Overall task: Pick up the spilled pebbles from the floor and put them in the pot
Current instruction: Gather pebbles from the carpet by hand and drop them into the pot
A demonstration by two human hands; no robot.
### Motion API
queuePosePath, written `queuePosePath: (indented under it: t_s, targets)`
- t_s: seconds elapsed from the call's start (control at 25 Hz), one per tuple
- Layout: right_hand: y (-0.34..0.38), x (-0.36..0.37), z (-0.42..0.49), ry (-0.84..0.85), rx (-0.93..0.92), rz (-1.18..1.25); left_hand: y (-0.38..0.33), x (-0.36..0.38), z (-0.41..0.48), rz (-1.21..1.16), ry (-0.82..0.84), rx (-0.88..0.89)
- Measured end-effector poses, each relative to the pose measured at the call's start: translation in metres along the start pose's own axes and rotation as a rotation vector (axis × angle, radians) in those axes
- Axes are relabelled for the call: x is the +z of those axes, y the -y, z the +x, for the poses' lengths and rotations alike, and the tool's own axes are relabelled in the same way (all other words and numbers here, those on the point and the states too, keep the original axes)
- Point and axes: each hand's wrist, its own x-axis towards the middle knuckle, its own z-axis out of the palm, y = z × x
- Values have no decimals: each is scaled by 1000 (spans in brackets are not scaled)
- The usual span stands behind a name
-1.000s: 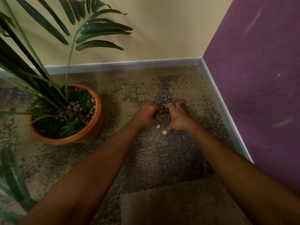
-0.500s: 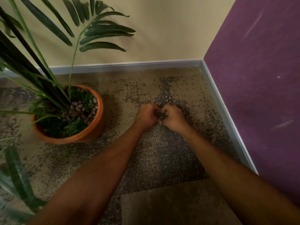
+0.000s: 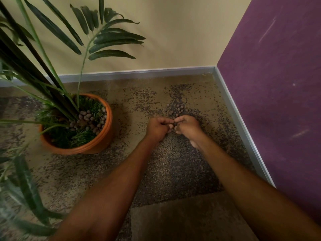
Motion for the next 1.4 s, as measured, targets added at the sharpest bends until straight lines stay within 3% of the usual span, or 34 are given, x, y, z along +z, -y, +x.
queuePosePath:
  t_s: [0.2,0.4,0.72,0.96,1.2,1.4]
  targets:
    - [5,-3,-3,70,92,259,1,7,-7,-232,-7,-110]
    - [9,-4,-12,76,119,326,-2,8,-15,-343,-18,-156]
    - [36,-4,-33,103,81,386,-33,-9,-38,-359,-41,-140]
    - [79,10,-57,172,9,398,-71,-44,-67,-341,-105,-33]
    - [127,38,-92,263,-67,439,-100,-96,-99,-271,-200,97]
    - [157,80,-120,415,-92,449,-111,-144,-121,-155,-372,131]
